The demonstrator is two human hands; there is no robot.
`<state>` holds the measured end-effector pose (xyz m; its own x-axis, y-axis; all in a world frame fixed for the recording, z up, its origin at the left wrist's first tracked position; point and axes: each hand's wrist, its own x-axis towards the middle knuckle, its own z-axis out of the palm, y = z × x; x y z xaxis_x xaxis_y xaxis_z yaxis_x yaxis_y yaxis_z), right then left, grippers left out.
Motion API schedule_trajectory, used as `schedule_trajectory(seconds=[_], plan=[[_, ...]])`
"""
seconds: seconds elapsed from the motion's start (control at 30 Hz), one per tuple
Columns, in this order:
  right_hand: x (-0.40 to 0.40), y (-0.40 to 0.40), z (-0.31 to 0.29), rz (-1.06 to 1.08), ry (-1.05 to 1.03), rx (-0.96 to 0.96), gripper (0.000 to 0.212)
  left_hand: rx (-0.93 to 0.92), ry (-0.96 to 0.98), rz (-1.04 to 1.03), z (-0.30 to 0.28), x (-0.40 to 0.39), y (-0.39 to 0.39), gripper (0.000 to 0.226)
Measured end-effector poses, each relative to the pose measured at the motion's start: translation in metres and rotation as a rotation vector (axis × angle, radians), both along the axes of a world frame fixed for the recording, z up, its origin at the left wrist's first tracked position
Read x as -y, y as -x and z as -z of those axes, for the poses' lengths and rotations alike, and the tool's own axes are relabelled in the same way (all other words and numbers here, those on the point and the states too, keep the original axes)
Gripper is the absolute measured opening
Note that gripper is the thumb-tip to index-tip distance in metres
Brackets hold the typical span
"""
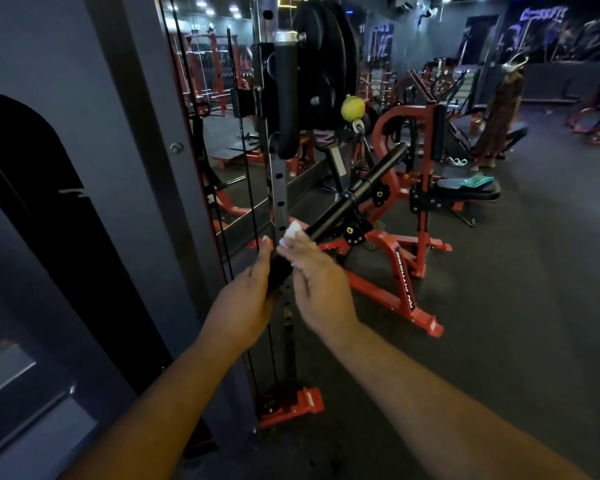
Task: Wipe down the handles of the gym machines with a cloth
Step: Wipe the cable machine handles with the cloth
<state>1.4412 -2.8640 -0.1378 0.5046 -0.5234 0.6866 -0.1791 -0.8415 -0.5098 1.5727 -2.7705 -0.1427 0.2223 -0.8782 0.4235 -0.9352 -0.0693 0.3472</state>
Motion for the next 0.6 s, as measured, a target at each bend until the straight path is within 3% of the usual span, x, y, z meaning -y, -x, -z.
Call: schedule_trajectory(seconds=[0.13, 0.23, 0.33, 0.4, 0.47, 0.6], plan=[[-0.029, 0.015, 0.004, -0.169, -0.110, 0.144, 0.038, 0.022, -0.039, -0.011, 0.005, -0.003, 0.002, 0.100], [0.008, 0.018, -0.026, -0.019, -0.142, 0.192, 0.037, -0.017, -0.002, -0.034, 0.004, -0.005, 0.005, 0.098], [0.064, 0.007, -0.060, 0.177, 0.005, -0.130, 0.040, -0.070, 0.038, -0.024, -0.003, -0.005, 0.010, 0.096], [0.076, -0.003, -0.068, 0.184, 0.069, -0.349, 0.035, -0.053, 0.043, -0.011, -0.007, -0.005, 0.013, 0.098], [0.059, -0.006, -0.067, 0.084, 0.050, -0.370, 0.029, -0.044, 0.053, -0.020, -0.008, -0.004, 0.015, 0.100], [0.009, -0.002, -0.042, -0.047, 0.046, -0.208, 0.030, -0.047, 0.067, -0.039, -0.001, -0.001, 0.009, 0.104]])
